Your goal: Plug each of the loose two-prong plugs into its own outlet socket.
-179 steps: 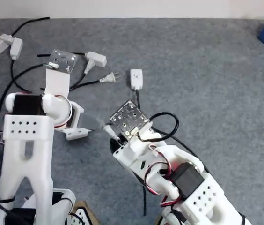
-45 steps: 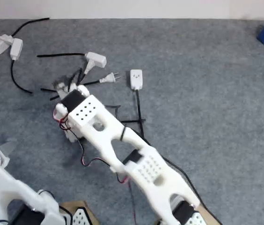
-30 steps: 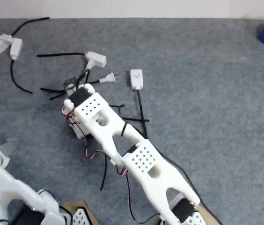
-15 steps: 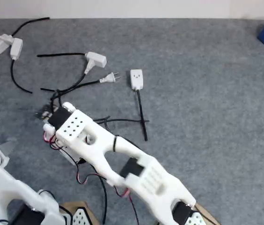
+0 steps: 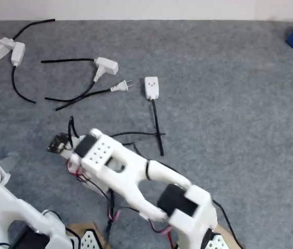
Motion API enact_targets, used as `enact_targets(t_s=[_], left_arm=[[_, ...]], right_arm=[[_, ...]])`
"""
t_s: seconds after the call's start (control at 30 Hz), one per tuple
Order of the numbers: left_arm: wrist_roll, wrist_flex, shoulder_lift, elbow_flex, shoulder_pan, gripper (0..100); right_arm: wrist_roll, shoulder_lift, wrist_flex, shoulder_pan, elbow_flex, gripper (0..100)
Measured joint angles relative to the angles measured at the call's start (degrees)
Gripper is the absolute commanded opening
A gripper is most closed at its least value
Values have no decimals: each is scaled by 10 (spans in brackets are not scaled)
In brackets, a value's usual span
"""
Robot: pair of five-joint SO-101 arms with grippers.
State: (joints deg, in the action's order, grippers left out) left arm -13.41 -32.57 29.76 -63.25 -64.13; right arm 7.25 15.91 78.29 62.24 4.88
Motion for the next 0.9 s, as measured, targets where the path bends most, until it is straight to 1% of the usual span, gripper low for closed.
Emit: enact_targets(t_s=[0.1,0.17,0.33,0.43,0.53,0.57,0.67,0.73,0.8,0.9], left_arm=[[0,0,0,0,0,428],[0,0,0,0,4,428],[0,-11,0,0,35,428],[0,-23,0,0,57,428],[0,-25,0,0,67,428],[0,-25,0,0,68,428],[0,-26,0,8,72,429],[0,-50,0,33,91,429],[-6,-108,-1,78,128,429],[-33,-247,-1,185,215,429]], right_arm=[[-43,-74,-48,-1,79,242],[-85,-135,-95,-6,135,242],[-209,-275,-247,-60,287,241],[-316,-301,-296,-65,330,241],[-450,-302,-309,-66,332,241],[-478,-301,-311,-66,332,241],[-484,-284,-311,-68,339,241],[-469,-282,-308,-69,340,241],[-432,-282,-278,-79,342,241],[-335,-308,-222,-149,342,241]])
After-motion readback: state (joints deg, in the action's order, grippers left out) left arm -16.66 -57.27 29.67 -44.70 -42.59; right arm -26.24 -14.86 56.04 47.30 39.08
